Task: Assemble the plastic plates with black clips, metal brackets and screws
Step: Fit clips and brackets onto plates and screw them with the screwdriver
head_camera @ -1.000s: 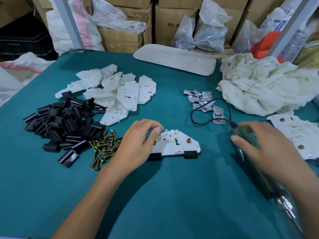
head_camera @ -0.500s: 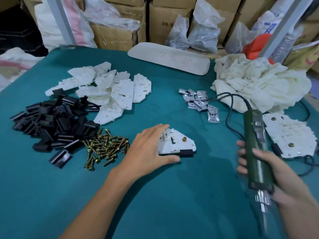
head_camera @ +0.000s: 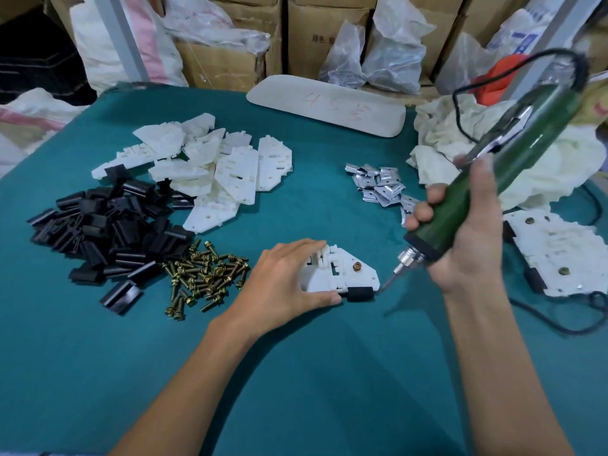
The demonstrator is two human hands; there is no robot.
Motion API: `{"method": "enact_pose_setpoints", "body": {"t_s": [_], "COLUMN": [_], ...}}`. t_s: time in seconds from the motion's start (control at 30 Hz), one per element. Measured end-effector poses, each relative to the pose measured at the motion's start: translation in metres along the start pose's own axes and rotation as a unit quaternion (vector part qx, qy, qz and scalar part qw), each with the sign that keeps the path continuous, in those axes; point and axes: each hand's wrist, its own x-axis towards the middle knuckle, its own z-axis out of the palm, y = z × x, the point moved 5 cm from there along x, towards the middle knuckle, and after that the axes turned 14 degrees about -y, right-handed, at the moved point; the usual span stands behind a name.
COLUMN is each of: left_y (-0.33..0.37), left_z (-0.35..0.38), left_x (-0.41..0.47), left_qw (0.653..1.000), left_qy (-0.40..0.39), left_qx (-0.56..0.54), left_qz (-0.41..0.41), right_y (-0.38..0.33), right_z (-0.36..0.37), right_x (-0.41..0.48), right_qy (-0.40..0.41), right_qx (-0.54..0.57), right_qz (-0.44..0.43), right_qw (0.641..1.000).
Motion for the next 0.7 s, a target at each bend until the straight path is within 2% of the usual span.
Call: {"method": "enact_pose_setpoints", "body": {"t_s": [0.13, 0.3, 0.47, 0.7], "left_y": [-0.008, 0.005, 0.007, 0.007], "left_z": [-0.012, 0.000, 0.000, 0.000], "left_x": [-0.007, -0.004, 0.000, -0.001], "left_qw": [0.997, 0.999, 0.999, 1.000], "left_qy": [0.013, 0.012, 0.011, 0.006], "left_qx": [0.080, 0.023, 0.047, 0.025], "left_qz": [-0.007, 0.020, 0.017, 0.016], "right_y": [0.001, 0.008, 0.013, 0.023], "right_z": [0.018, 0.031, 0.034, 0.032], "right_x": [0.015, 0.022, 0.024, 0.025], "right_qy": [-0.005, -0.043, -0.055, -0.047], "right_qx": [-0.078, -0.141, -0.164, -0.173], "right_qz": [-0.074, -0.123, -0.124, -0.116], "right_qw": [0.994, 0.981, 0.977, 0.977]}}
